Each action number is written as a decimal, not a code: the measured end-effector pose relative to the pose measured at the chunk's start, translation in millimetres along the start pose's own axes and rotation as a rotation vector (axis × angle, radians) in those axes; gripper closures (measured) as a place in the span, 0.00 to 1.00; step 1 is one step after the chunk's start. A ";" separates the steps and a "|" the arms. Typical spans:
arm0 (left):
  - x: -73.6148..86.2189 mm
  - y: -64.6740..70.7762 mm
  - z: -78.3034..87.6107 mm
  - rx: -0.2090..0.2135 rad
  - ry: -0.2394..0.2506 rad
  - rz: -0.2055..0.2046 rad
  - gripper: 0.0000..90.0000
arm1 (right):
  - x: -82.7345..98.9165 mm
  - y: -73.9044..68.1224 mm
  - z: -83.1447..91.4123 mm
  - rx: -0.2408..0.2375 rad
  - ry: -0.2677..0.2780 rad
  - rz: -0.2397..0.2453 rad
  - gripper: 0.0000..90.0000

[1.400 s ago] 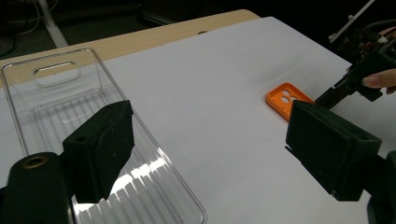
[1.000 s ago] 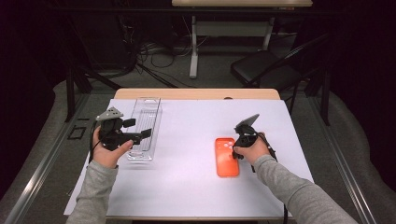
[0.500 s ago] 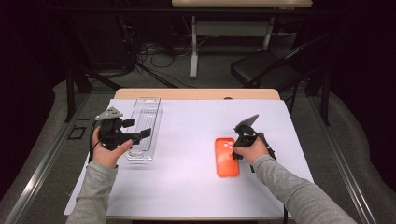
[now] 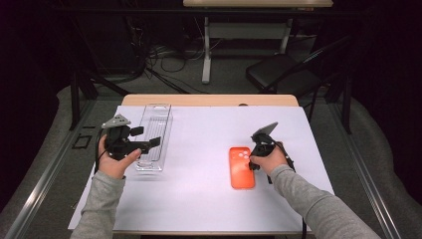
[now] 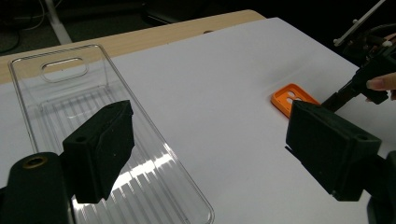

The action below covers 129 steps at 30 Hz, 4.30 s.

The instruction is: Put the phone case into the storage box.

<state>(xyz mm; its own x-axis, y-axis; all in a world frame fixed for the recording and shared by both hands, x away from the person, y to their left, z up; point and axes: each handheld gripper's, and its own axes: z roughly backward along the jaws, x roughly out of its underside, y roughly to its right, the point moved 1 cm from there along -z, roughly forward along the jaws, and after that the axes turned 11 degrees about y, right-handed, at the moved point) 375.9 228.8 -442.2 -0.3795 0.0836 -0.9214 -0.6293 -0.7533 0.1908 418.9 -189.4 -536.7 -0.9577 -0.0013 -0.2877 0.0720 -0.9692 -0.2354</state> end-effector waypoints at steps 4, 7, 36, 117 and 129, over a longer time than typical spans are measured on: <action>-0.1 -0.1 0.2 -0.001 0.001 0.001 0.17 | 0.7 1.0 -1.3 -0.019 0.019 -0.033 0.94; 0.0 -0.2 -0.1 0.000 0.001 0.003 0.17 | 1.2 3.3 -1.2 -0.031 0.021 -0.032 0.94; -0.3 -1.0 0.7 0.003 0.001 0.007 0.17 | 0.5 2.2 1.7 -0.020 0.005 -0.034 0.96; 4.1 0.9 -6.1 0.000 -0.015 0.004 0.17 | -0.3 -4.3 70.1 -0.168 0.540 0.032 0.98; 5.5 4.8 -9.8 0.006 -0.022 -0.003 0.17 | 7.6 -15.1 73.9 -0.163 0.610 0.082 0.98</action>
<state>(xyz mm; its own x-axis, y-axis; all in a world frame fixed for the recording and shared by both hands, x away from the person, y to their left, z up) 377.5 219.2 -449.6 -0.3926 0.1003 -0.9142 -0.6345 -0.7492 0.1903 389.9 -193.0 -466.7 -0.6196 0.1128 -0.7768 0.2263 -0.9219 -0.3144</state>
